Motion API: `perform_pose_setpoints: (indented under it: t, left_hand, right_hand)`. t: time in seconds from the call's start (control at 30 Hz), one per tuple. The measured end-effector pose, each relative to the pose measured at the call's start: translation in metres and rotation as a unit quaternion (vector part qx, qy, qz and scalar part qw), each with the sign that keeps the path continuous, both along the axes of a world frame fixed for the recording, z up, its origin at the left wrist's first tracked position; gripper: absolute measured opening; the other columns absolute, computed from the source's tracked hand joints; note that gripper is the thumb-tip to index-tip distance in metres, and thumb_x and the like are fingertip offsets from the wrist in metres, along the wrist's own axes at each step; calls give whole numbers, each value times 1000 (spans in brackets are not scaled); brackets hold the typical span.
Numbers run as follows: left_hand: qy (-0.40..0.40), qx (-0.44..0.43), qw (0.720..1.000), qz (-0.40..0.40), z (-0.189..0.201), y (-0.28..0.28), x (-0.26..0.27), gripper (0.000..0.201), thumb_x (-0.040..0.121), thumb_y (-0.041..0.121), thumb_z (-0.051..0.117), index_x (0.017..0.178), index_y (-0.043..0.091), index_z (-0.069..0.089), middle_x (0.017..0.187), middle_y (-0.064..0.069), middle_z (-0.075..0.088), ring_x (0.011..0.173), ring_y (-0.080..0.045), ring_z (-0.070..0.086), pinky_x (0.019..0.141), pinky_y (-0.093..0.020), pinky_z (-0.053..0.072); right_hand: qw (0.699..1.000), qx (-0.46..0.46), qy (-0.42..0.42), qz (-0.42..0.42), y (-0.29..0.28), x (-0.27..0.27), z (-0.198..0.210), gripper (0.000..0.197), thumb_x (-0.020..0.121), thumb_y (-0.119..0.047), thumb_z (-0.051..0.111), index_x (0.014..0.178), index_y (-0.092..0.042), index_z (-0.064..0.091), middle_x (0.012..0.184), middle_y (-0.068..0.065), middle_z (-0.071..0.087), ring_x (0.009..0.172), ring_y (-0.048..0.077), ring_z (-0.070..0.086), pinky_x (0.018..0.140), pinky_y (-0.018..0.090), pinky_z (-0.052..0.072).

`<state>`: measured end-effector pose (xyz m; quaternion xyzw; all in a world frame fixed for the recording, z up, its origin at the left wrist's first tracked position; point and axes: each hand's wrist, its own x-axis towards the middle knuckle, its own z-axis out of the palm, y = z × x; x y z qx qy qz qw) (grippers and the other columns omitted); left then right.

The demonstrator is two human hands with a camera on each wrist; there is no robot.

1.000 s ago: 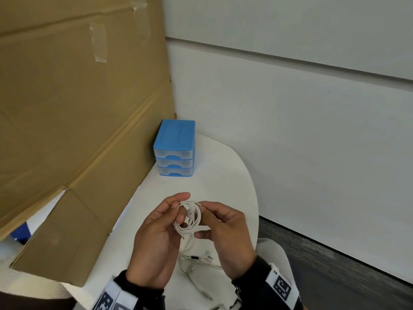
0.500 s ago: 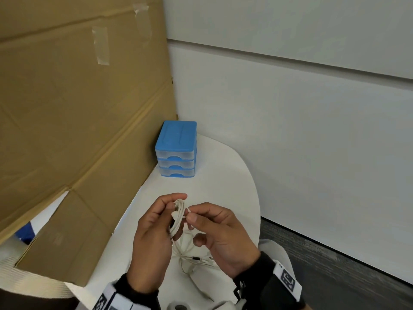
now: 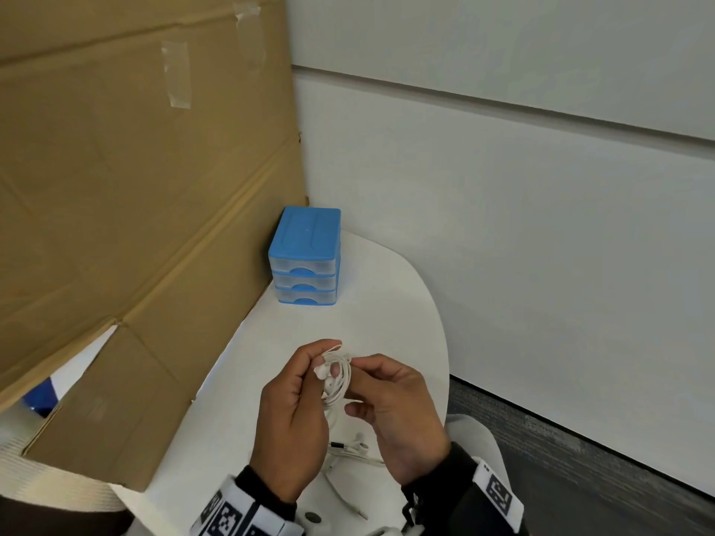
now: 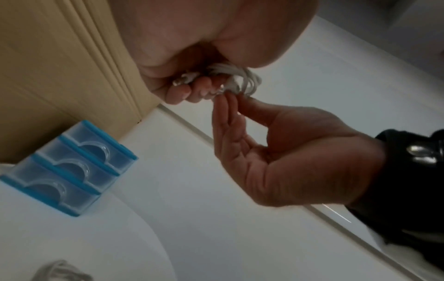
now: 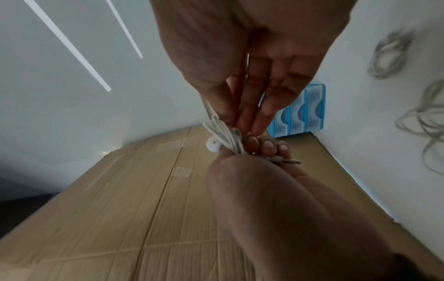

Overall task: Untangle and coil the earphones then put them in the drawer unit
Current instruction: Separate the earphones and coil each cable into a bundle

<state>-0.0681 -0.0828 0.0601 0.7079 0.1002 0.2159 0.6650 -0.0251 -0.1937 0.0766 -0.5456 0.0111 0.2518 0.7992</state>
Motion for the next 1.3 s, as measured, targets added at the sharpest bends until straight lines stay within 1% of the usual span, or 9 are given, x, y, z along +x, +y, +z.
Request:
perform_pose_setpoints:
  t: [0.23,0.4,0.5,0.63,0.77,0.9,1.0,1.17,1.3]
  left_hand:
    - [-30,-37,997,-62,14,9,2,32,91,19,45,105,20,73,81,7,73,79,-6,66,74,-14,48]
    - [-21,22,996,-81,8,11,3,34,93,21,45,112,36,70,100,2,75,97,-15,69,85,-20,50]
    - [-25,75,992,-97,6,4,2,37,95,16,46,117,36,68,96,-1,72,95,-16,68,82,-19,51]
    - [0,-33,993,-112,6,5,4,36,97,6,52,116,30,71,97,-3,76,95,-14,70,82,-17,51]
    - [31,-47,996,-70,1,12,11,34,97,0,48,115,19,69,68,3,64,65,-1,58,68,-10,46]
    - [44,-2,999,-14,-12,20,17,33,99,7,49,116,28,68,68,10,63,57,1,50,62,-11,43]
    - [47,9,999,-3,-15,21,18,34,99,8,49,114,32,67,73,10,67,57,2,50,63,-12,44]
    - [43,29,998,-43,-13,22,23,35,99,6,48,117,31,66,78,13,70,64,5,57,68,-11,47]
    - [48,3,998,-48,-12,24,39,34,98,4,48,119,24,66,82,10,73,62,5,58,64,-8,45]
  right_hand:
    - [989,110,66,75,-10,0,-4,15,73,-15,76,88,-12,75,93,9,74,78,16,68,71,28,44]
    - [968,213,93,98,-14,2,-1,37,74,-36,70,96,-7,66,91,13,69,86,26,65,80,38,44]
    - [993,97,3,73,-10,4,-1,36,72,-43,77,80,-13,60,73,6,56,80,25,57,83,39,46]
    - [995,2,-82,48,-13,5,-9,16,78,-18,78,89,-13,67,81,6,67,79,21,65,68,30,51]
    - [982,-97,-160,16,-17,6,-16,19,88,-2,68,104,-12,71,87,12,75,77,22,73,67,31,57]
    - [959,-170,-222,-49,-13,3,-25,10,88,-7,69,94,-16,70,81,5,76,70,18,75,64,28,56]
    - [940,-222,-259,-22,-14,4,-28,14,85,-7,70,85,-21,66,84,-1,73,74,14,73,61,22,53]
    - [988,-119,-100,19,-11,22,-26,31,80,-25,77,108,-24,65,106,1,74,93,17,71,73,29,56]
    - [994,-91,-67,13,-3,35,-18,16,87,-6,70,101,-12,72,89,14,77,76,23,72,67,32,58]
